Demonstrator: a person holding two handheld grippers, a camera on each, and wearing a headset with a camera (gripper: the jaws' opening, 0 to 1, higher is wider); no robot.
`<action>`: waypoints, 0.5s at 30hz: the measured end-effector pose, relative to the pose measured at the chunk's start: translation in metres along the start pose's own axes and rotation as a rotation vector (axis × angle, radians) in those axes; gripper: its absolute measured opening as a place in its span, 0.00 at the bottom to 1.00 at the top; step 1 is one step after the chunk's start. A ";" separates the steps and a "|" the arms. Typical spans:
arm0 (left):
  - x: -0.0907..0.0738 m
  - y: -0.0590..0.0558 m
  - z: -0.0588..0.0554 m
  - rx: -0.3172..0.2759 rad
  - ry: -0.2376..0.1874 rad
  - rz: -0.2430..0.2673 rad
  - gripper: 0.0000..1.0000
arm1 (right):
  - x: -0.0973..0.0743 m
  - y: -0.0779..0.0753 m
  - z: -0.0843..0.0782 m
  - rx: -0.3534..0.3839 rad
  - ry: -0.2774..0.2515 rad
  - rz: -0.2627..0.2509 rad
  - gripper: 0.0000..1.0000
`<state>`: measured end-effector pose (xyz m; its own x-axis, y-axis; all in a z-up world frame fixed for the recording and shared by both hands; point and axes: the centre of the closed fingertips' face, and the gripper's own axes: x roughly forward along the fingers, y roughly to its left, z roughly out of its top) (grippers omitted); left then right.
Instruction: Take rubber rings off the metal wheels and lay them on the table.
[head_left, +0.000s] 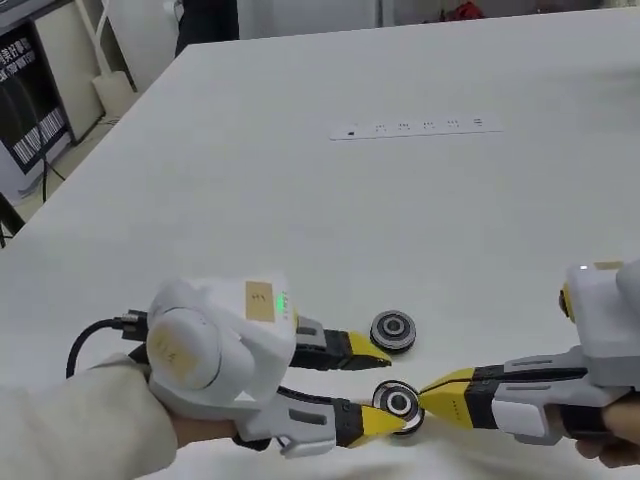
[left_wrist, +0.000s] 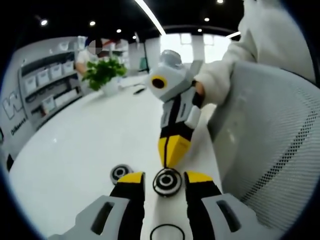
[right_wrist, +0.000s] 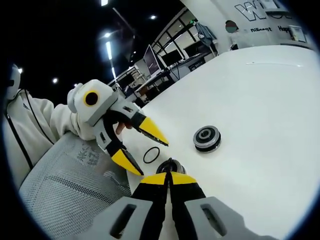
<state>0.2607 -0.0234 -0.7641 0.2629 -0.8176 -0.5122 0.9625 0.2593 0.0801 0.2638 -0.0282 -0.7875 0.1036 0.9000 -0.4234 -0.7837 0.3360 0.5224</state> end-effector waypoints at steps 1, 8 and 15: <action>-0.001 0.000 0.001 0.000 -0.002 -0.001 0.34 | 0.000 0.000 0.000 -0.002 0.000 0.001 0.00; -0.015 0.006 0.005 0.000 0.000 0.006 0.47 | -0.001 0.004 0.002 -0.019 0.003 0.005 0.00; -0.031 0.008 0.005 -0.006 0.024 0.014 0.64 | -0.003 0.007 0.005 -0.046 0.010 0.007 0.00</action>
<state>0.2605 0.0014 -0.7429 0.2742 -0.8017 -0.5312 0.9584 0.2732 0.0823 0.2605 -0.0271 -0.7790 0.0920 0.8992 -0.4278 -0.8117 0.3165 0.4908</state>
